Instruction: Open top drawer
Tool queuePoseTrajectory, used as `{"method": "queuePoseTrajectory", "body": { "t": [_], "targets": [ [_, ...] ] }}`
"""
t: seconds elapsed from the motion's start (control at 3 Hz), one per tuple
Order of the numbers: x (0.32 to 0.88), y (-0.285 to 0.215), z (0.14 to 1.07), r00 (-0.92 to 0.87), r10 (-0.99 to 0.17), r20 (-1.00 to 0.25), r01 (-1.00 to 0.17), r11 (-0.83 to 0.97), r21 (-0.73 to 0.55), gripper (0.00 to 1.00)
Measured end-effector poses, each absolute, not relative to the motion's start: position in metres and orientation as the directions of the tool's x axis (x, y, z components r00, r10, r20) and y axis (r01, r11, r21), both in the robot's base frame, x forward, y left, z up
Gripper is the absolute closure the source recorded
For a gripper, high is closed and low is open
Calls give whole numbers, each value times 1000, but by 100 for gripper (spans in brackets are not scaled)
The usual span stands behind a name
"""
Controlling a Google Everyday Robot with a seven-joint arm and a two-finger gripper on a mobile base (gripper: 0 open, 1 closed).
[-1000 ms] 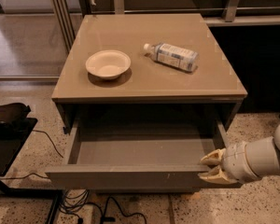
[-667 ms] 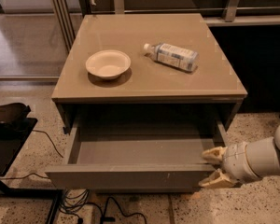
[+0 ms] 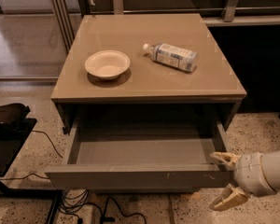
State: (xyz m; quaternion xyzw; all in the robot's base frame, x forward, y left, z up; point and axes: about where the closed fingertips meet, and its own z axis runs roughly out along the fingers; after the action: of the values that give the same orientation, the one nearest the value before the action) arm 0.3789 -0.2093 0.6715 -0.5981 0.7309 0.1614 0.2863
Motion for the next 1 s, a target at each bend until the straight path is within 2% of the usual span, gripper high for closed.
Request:
{"method": "queuePoseTrajectory", "body": {
  "t": [1.0],
  "targets": [
    [329,-238,685,-167,-754,-636,-952,291,-95,94]
  ]
}}
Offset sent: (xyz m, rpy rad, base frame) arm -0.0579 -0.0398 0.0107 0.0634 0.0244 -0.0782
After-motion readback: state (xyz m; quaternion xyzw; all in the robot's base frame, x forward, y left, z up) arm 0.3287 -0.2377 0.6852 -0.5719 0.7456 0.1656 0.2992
